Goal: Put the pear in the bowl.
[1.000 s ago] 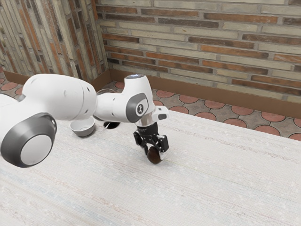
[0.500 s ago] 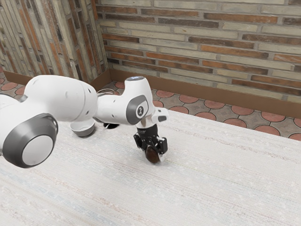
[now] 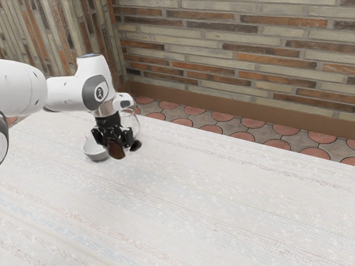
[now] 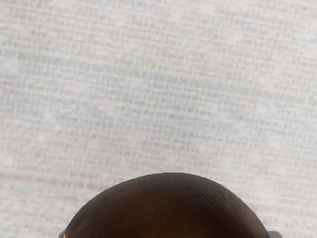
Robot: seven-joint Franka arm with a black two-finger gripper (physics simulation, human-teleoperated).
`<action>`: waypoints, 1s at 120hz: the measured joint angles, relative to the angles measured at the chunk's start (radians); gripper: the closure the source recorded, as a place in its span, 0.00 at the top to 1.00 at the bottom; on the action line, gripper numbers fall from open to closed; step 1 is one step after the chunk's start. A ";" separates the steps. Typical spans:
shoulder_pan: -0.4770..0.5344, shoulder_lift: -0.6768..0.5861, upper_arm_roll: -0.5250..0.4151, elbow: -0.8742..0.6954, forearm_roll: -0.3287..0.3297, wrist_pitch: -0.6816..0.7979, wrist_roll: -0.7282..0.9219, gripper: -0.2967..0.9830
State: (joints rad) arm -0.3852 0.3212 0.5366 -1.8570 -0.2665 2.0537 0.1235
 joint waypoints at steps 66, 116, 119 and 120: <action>0.247 0.216 -0.015 0.180 -0.021 0.102 0.005 0.46; 0.293 0.260 -0.060 0.229 -0.061 0.107 0.034 0.65; 0.293 0.260 -0.060 0.233 -0.062 0.107 0.037 0.66; 0.293 0.260 -0.060 0.234 -0.062 0.106 0.038 0.67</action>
State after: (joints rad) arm -0.0921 0.5816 0.4770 -1.6225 -0.3285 2.1602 0.1619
